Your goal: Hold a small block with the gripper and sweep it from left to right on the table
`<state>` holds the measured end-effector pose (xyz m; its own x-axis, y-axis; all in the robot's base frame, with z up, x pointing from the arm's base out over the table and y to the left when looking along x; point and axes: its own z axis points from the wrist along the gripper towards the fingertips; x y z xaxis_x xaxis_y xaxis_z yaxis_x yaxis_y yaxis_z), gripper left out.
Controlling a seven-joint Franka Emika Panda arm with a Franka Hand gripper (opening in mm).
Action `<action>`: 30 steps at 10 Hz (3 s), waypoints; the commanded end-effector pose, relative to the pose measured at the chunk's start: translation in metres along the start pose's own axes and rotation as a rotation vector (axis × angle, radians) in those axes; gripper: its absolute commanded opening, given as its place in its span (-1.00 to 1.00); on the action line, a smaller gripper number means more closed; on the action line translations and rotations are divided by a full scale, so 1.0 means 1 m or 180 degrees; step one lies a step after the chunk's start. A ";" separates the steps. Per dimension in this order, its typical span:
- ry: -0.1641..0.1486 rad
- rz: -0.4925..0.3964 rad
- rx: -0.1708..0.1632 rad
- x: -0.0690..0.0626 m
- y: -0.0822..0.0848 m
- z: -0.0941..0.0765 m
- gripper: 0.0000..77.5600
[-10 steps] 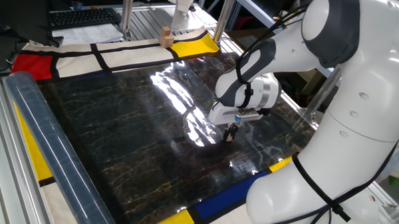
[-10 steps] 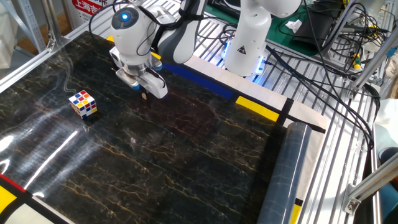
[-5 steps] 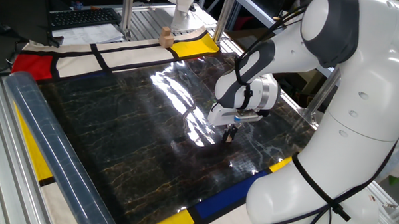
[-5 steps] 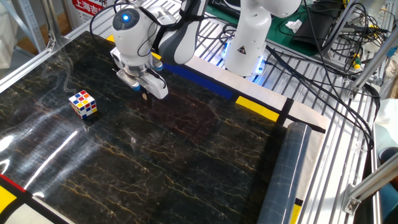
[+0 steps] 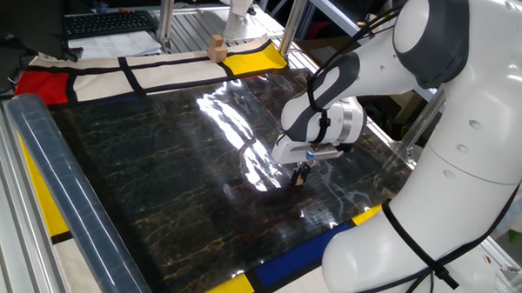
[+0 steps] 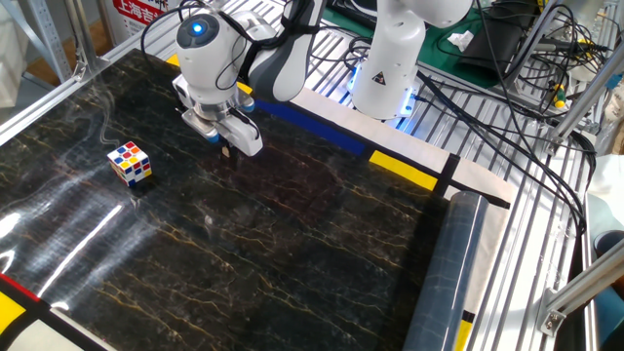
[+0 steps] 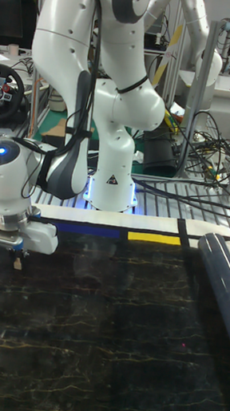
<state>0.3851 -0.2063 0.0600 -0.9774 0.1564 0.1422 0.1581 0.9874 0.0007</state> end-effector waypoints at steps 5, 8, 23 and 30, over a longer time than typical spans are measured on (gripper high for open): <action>-0.0026 -0.0204 0.0021 0.001 0.002 0.003 -0.97; -0.0026 -0.0209 0.0022 0.001 0.002 0.003 -0.97; 0.0008 -0.0053 -0.0005 0.011 0.052 0.000 -0.97; -0.0010 -0.0060 0.0028 0.008 0.044 0.004 -0.97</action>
<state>0.3846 -0.1550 0.0604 -0.9804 0.1395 0.1394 0.1404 0.9901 -0.0038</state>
